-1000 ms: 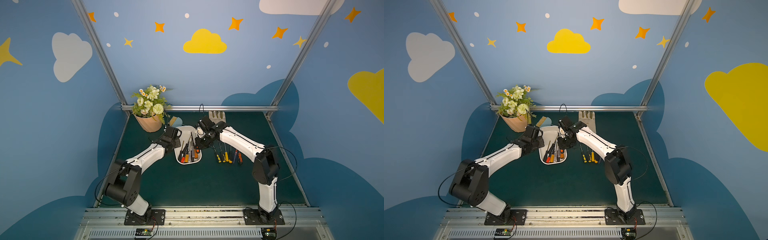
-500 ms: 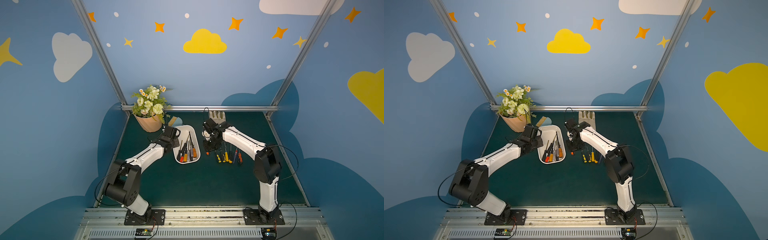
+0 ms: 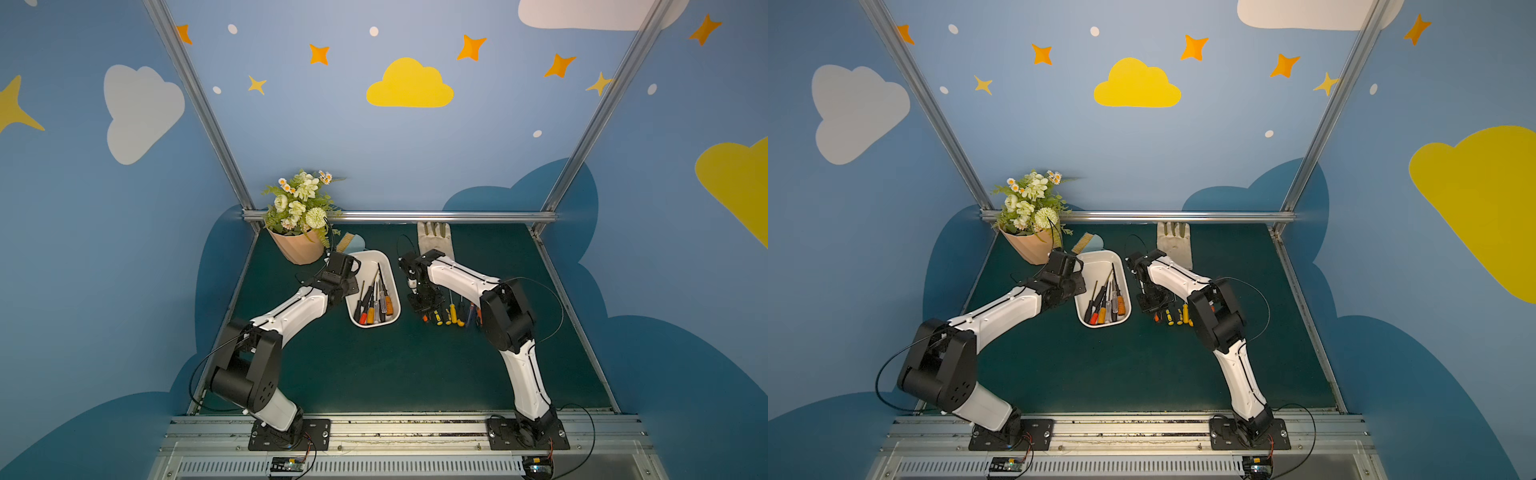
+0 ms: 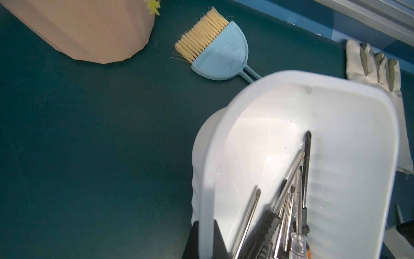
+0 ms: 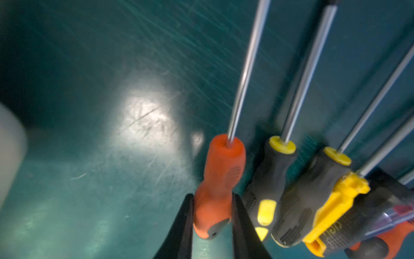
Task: Take out the screwdriver from the storage box
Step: Place the screwdriver at the center of the board.
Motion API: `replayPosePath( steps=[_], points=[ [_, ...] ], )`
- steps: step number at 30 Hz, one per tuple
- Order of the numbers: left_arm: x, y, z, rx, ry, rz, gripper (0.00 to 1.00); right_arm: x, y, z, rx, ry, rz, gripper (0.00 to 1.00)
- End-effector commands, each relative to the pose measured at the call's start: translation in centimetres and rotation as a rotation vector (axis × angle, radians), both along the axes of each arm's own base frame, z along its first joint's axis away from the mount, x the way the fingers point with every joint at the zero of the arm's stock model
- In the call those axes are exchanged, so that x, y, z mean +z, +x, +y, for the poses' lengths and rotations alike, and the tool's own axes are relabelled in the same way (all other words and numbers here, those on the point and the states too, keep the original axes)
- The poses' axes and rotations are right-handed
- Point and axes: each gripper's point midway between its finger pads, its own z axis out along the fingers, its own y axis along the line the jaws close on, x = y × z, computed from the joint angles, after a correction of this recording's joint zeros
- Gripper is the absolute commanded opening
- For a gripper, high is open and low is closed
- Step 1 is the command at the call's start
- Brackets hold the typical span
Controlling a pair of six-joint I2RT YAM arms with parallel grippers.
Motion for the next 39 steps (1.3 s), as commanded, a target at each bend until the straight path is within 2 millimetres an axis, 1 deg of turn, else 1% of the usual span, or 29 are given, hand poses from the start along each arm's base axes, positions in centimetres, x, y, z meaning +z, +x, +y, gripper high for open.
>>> replayPosePath(
  steps=[1,4,5,9,14,19,25,30,36,39],
  points=[
    [3.2,1.7,-0.5,0.014,-0.051,-0.095,0.02,-0.1,-0.3,-1.3,0.013,-0.079,0.018,0.00],
    [3.2,1.7,-0.5,0.012,-0.051,-0.092,0.02,-0.5,-0.4,-1.4,0.013,-0.092,0.028,0.00],
    [3.2,1.7,-0.6,0.011,-0.052,-0.094,0.02,-0.6,-0.4,-1.5,0.013,-0.095,0.033,0.01],
    [3.2,1.7,-0.5,0.012,-0.052,-0.093,0.02,-0.9,-0.7,-1.3,0.014,-0.092,0.050,0.15],
    [3.0,1.7,-0.7,0.006,-0.057,-0.088,0.02,-0.3,-0.6,-0.8,0.006,-0.064,0.036,0.25],
    [3.1,1.7,-0.7,0.008,-0.061,-0.091,0.02,0.7,-0.4,-0.3,0.004,-0.033,0.017,0.29],
    [3.0,1.7,-0.7,0.007,-0.062,-0.090,0.02,1.4,-0.4,0.1,-0.002,-0.002,0.007,0.31],
    [2.9,1.7,-0.8,0.006,-0.062,-0.087,0.02,3.1,0.0,0.5,0.000,0.027,-0.035,0.31],
    [3.1,1.7,-0.8,0.007,-0.069,-0.091,0.02,6.0,0.8,0.7,-0.002,0.058,-0.110,0.32],
    [3.0,1.7,-0.8,0.007,-0.070,-0.091,0.02,7.8,1.1,0.7,-0.008,0.071,-0.158,0.33]
  ],
)
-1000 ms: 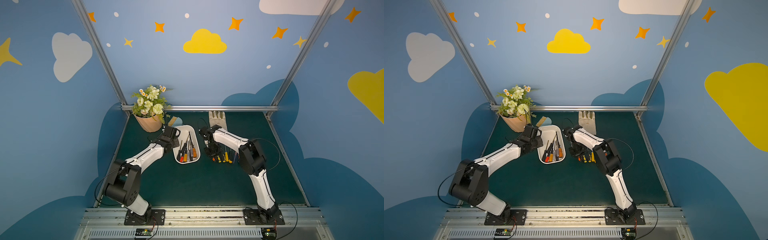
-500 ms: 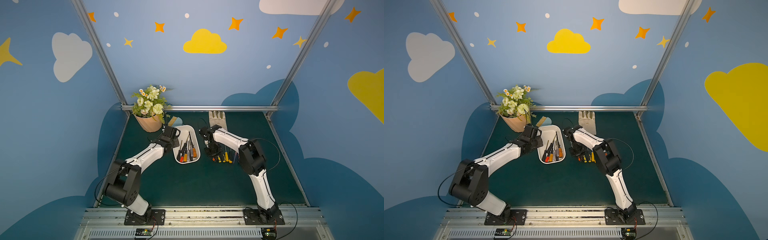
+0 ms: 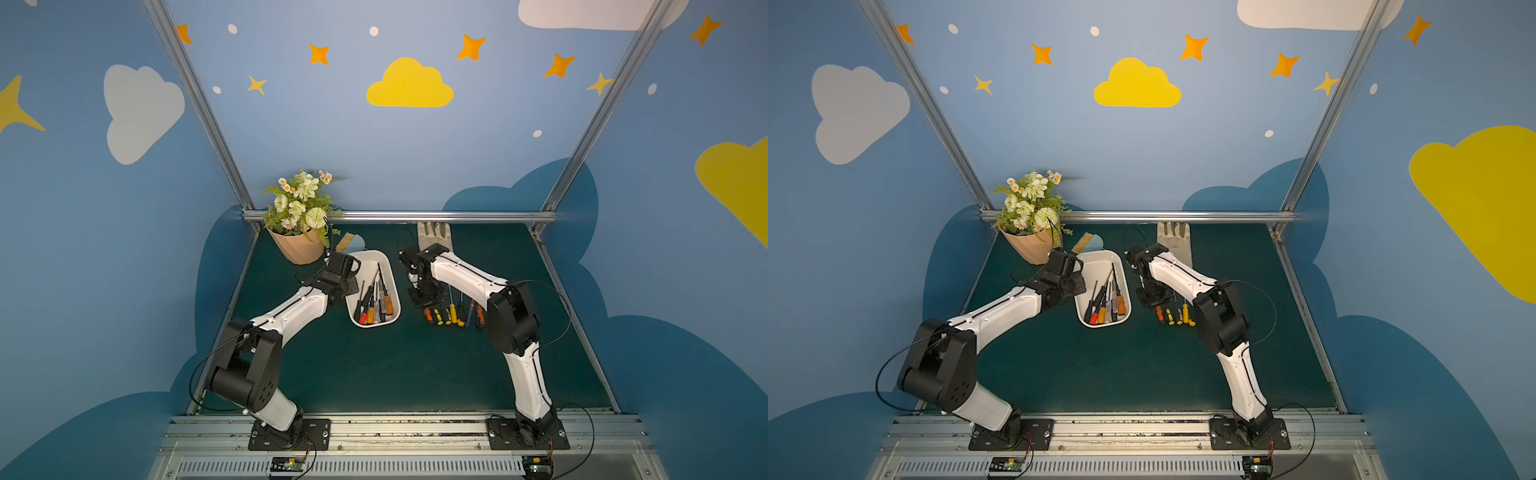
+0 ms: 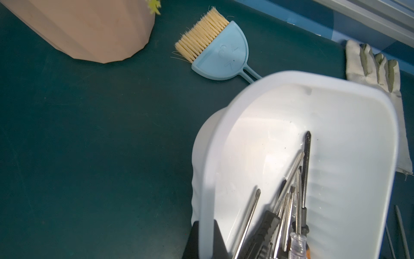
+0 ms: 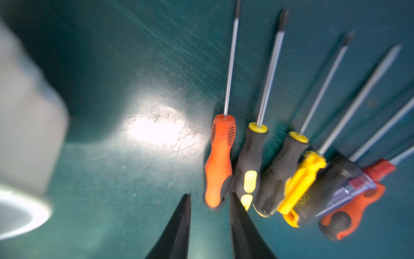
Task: Take out the screwdriver from the storage box
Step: Place the screwdriver at the center of the board, then pick up the screwdriver from the storage box.
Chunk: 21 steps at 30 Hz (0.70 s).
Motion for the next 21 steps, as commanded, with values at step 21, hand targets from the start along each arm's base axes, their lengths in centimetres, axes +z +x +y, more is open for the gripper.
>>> replayPosePath(
  steps=[21],
  points=[
    [3.1,1.8,-2.3,-0.068,-0.107,-0.107,0.02,9.6,-1.7,8.7,0.140,0.389,-0.123,0.35]
  ],
)
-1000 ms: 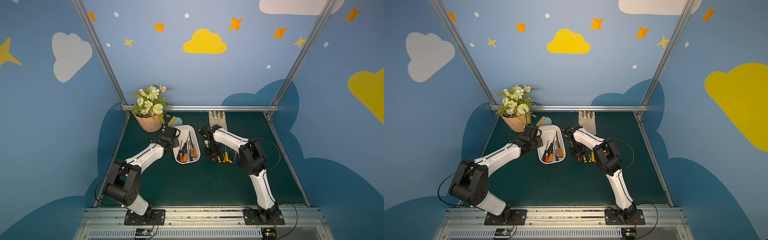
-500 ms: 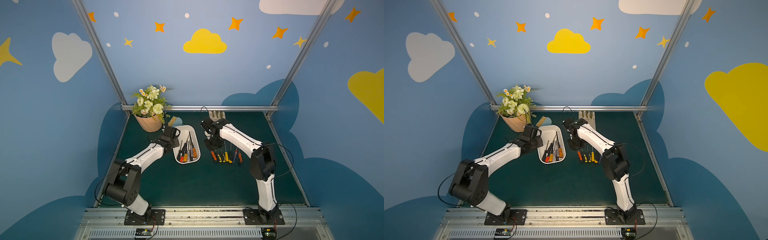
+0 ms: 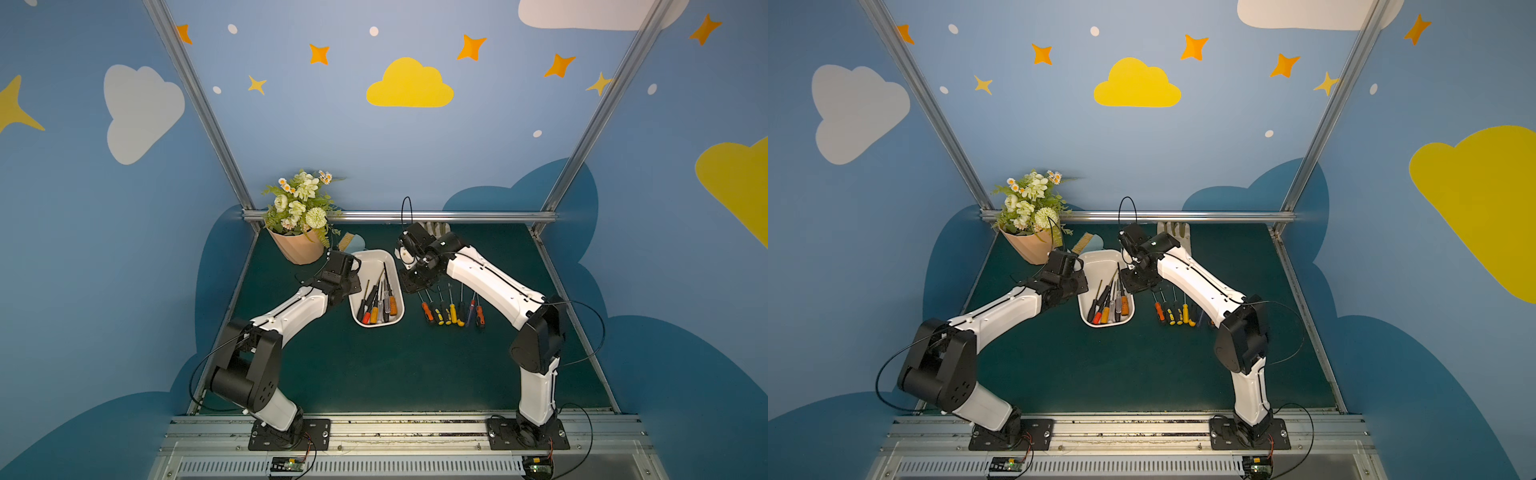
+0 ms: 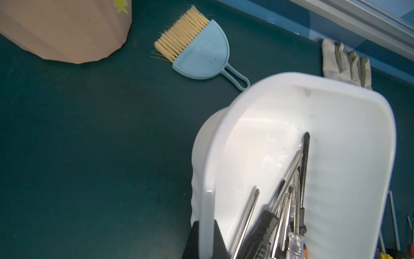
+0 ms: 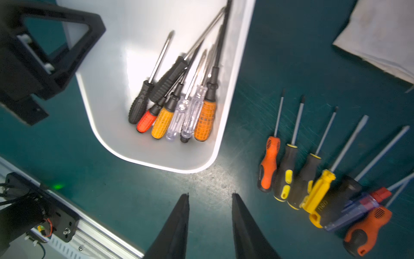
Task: Take out the screwdriver from the storage box
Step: Pick up the screwdriver from the storage box.
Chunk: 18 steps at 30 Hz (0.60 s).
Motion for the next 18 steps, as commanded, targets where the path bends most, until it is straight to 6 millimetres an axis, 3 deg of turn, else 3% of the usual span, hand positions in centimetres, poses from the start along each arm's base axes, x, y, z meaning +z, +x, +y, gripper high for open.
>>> replayPosePath(
  steps=[1,18],
  points=[
    [2.8,1.5,-0.9,-0.009,-0.060,-0.091,0.02,-1.1,-0.3,1.8,0.032,0.017,0.026,0.35],
    [2.6,1.4,-0.8,0.002,-0.063,-0.078,0.02,-7.4,-0.3,4.5,0.031,-0.016,0.138,0.39]
  ],
)
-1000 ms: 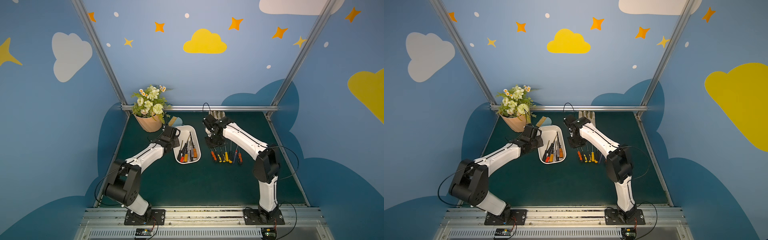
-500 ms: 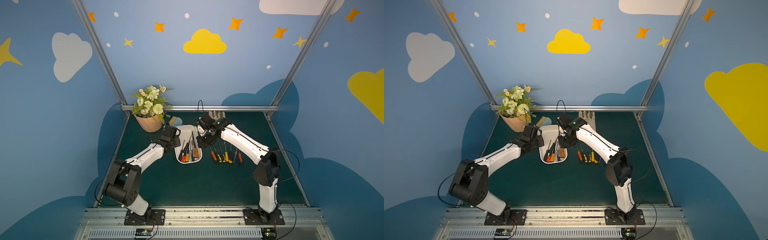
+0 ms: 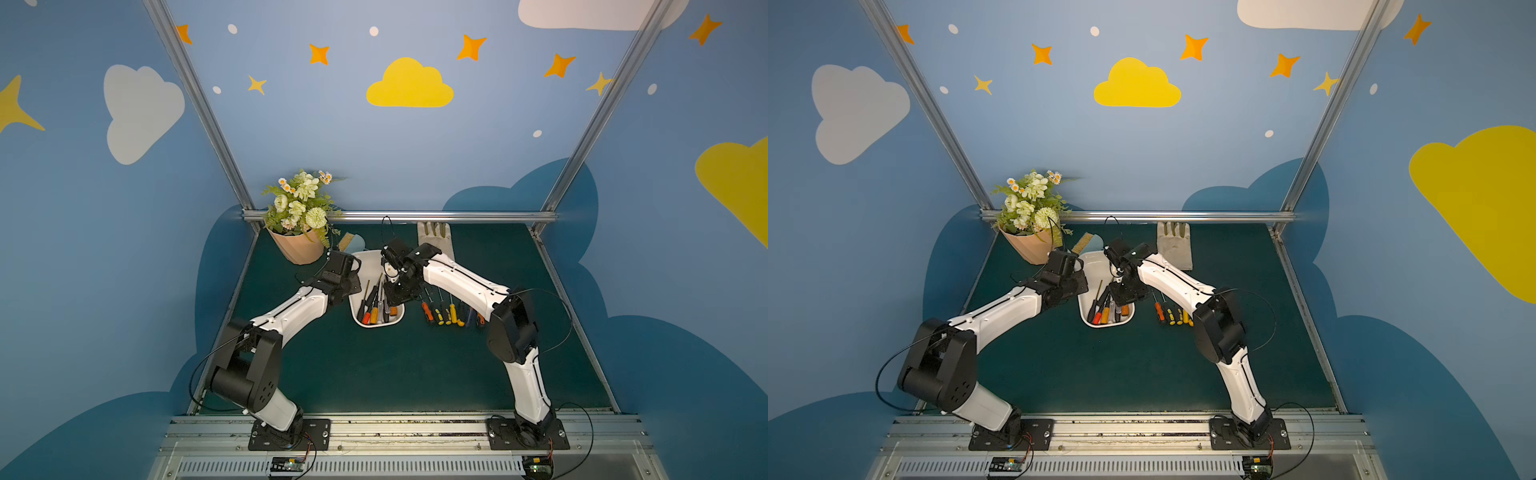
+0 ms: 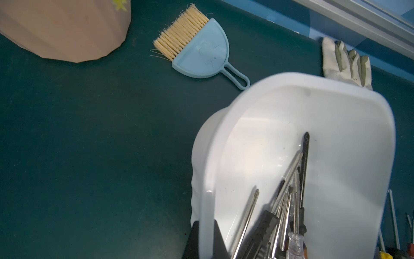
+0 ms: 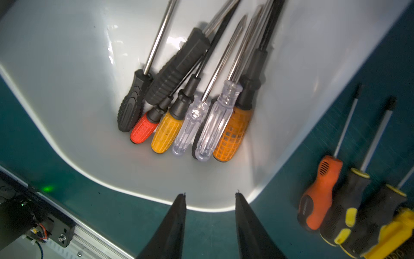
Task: Take out the screwdriver from the storage box
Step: Pick up the screwdriver from the storage box.
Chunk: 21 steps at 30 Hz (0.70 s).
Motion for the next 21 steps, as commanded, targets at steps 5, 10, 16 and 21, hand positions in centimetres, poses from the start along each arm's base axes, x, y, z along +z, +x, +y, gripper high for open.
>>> replayPosePath(
  steps=[5,10,16,21],
  points=[
    [2.6,1.5,-1.1,-0.003,-0.070,-0.077,0.02,-2.3,0.7,1.7,-0.007,0.001,0.028,0.39],
    [2.4,1.4,-1.1,-0.004,-0.064,-0.072,0.02,-3.8,0.7,1.8,-0.018,-0.013,0.059,0.39],
    [2.3,1.4,-1.2,-0.008,-0.065,-0.068,0.02,-5.6,0.4,2.3,-0.017,-0.009,0.099,0.39],
    [2.3,1.4,-1.2,-0.007,-0.065,-0.068,0.02,-6.8,-0.2,2.8,-0.013,-0.004,0.148,0.24]
  ],
)
